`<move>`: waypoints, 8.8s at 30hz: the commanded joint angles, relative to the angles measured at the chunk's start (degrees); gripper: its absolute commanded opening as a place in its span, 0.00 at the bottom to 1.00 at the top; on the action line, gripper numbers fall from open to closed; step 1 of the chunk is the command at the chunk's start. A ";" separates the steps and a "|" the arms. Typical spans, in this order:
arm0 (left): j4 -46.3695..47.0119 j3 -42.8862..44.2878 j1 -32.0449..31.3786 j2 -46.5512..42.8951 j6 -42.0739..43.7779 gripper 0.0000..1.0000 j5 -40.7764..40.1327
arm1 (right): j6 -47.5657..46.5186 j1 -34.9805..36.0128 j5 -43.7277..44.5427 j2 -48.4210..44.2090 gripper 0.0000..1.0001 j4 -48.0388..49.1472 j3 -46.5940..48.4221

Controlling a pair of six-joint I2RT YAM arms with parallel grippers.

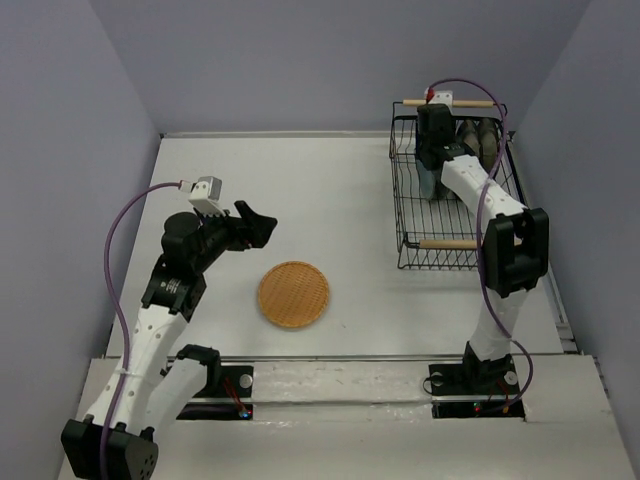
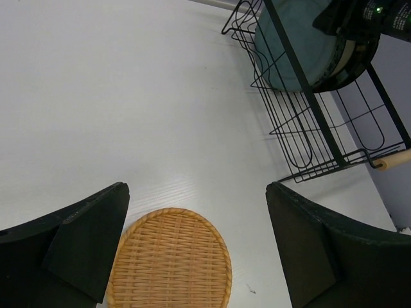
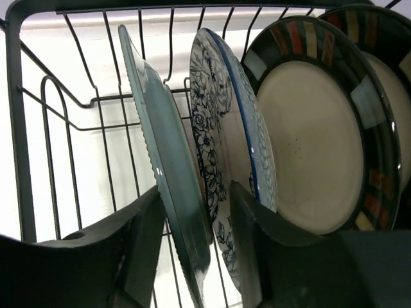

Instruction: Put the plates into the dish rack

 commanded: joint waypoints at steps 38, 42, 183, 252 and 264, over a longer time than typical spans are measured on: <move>-14.76 -3.98 -1.66 8.11 -7.72 0.99 -13.36 | 5.30 -0.29 -11.19 -21.32 0.67 -2.70 -11.35; -13.27 -2.84 -1.93 7.50 -4.82 0.99 -13.44 | 3.45 -0.29 -7.58 -17.43 0.67 -3.42 -8.71; -6.41 -5.12 -4.12 2.57 -1.91 0.99 -6.06 | -5.17 11.48 -3.19 2.61 0.77 -8.08 15.03; -6.15 -5.29 -4.12 2.75 -2.00 0.99 -5.10 | 18.57 -0.20 3.32 -11.71 0.07 -3.07 -9.59; -5.97 -5.29 -4.04 2.40 -1.91 0.99 -4.92 | 6.35 -0.72 1.47 -4.33 0.07 -1.05 -0.53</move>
